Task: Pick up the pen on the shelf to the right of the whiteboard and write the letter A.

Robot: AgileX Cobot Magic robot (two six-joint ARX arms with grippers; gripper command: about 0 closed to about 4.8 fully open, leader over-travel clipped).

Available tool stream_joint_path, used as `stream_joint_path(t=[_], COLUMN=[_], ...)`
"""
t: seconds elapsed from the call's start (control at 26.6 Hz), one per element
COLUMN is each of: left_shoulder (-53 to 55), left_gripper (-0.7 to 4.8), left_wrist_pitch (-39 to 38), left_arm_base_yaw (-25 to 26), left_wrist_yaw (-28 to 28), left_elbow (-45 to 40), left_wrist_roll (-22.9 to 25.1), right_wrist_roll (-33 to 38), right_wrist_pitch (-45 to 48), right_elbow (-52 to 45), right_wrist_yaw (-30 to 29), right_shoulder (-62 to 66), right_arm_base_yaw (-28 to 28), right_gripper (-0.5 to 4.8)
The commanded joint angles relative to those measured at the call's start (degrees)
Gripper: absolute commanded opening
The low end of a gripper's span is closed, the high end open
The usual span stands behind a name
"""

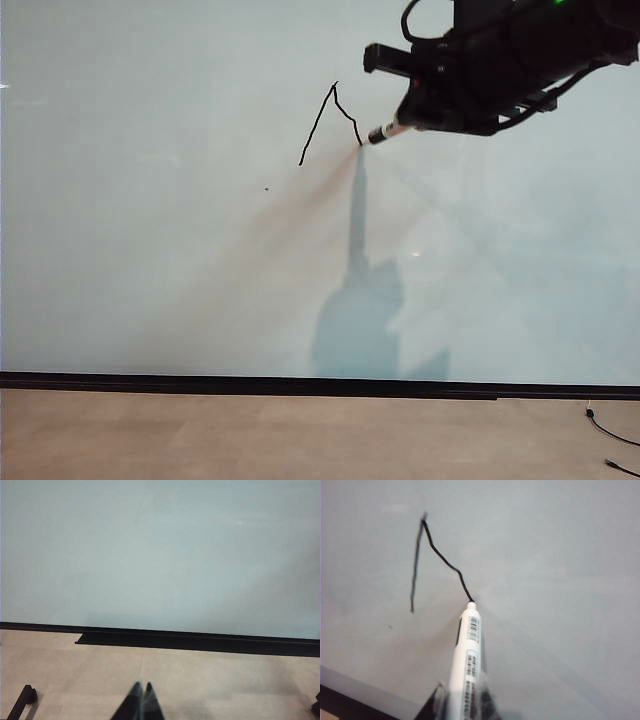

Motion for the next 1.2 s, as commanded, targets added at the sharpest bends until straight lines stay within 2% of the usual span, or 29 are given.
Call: stream_joint_path(t=[0.04,0.79,0.98,1.2], left_shoulder=[0.02,0.02,0.02,0.02], left_gripper=[-0.05,-0.04,-0.04,-0.05], left_wrist_pitch=[0.35,0.35,0.35,0.35], left_arm_base_yaw=[0.00,0.00,0.00,0.00], left_wrist_yaw=[0.22,0.24,0.22,0.22], left_elbow=[0.17,0.17,0.17,0.17], left_wrist_roll=[0.24,0.22,0.24,0.22], right_wrist_roll=[0.24,0.92,-1.88,-1.99], right_wrist_pitch=[0.31,-2.51,-2.58,-2.82], right_elbow=[0.07,0.04,0.04,0.04], right_wrist_yaw=[1.20,2.12,3.13,3.08], right_shoulder=[-0.28,-0.50,-4.09,-6.23], right_arm_base_yaw=[-0.17,-0.15,1.95,3.76], right_gripper=[-0.05,-0.05,-0.05,-0.05])
